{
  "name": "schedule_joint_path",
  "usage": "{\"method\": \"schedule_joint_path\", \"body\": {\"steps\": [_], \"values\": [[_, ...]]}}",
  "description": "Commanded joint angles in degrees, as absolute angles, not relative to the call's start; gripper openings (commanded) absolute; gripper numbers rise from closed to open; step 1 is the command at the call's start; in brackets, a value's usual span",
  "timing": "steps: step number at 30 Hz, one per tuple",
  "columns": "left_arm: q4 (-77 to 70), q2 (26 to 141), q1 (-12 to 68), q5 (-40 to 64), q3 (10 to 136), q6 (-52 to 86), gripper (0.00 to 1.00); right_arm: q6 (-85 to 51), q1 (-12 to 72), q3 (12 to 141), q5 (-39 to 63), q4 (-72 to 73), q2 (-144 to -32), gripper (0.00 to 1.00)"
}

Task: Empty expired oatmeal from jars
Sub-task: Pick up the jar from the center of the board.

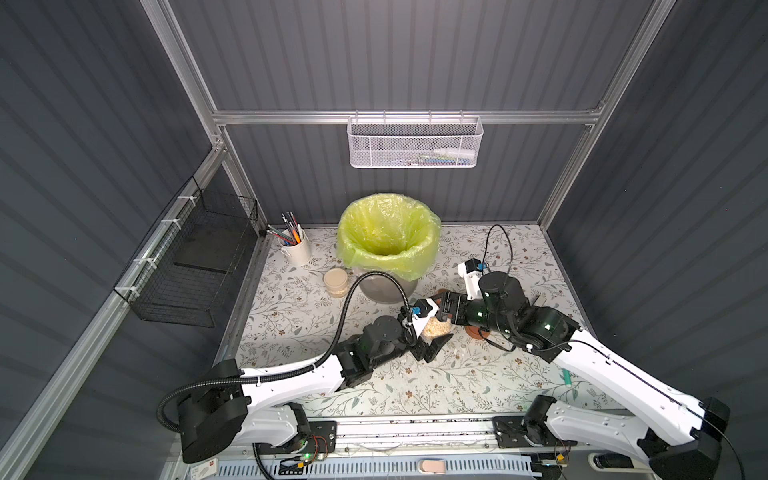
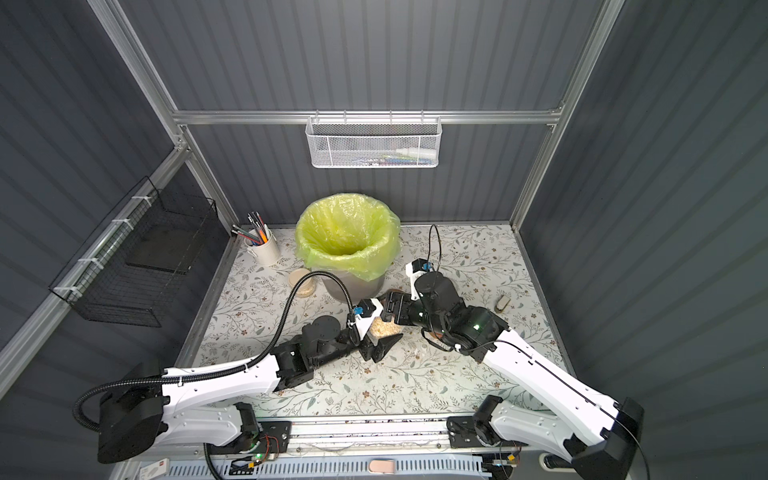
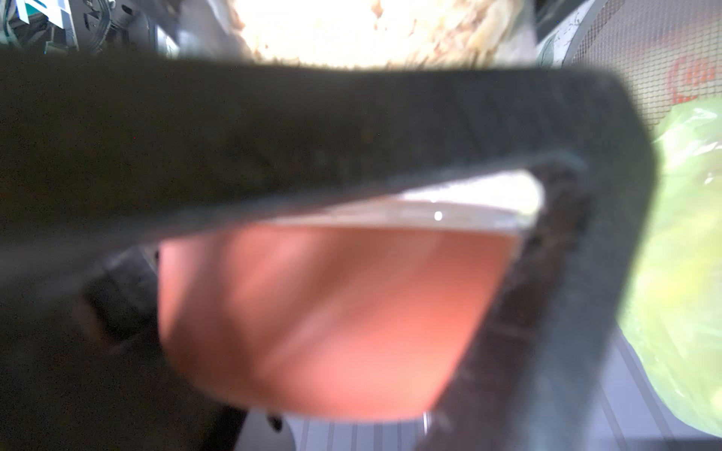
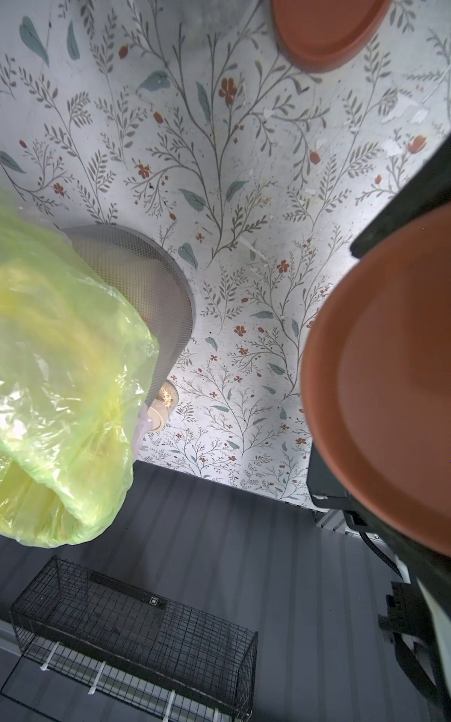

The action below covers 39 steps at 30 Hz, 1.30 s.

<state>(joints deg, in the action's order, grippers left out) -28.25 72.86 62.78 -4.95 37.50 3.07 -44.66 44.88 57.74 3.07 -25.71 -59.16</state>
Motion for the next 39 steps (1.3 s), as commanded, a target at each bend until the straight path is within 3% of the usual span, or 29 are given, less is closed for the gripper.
{"method": "schedule_joint_path", "body": {"steps": [1,14,29,39], "values": [[-30.6,72.0,62.2,-8.6,36.1,1.1,0.37,-46.3,44.9,57.2,4.3,-22.6,-56.4,0.93],[-33.7,72.7,62.2,-8.2,35.6,0.3,0.33,-46.9,44.7,56.0,1.9,-22.0,-55.0,0.99],[-34.0,70.2,62.2,-6.3,34.6,-3.3,0.29,-47.3,43.6,57.2,1.0,-25.3,-54.7,0.99],[-37.6,69.2,62.2,-7.1,33.3,-9.7,0.29,-48.5,40.8,63.0,0.0,-35.7,-53.2,0.99]]}}
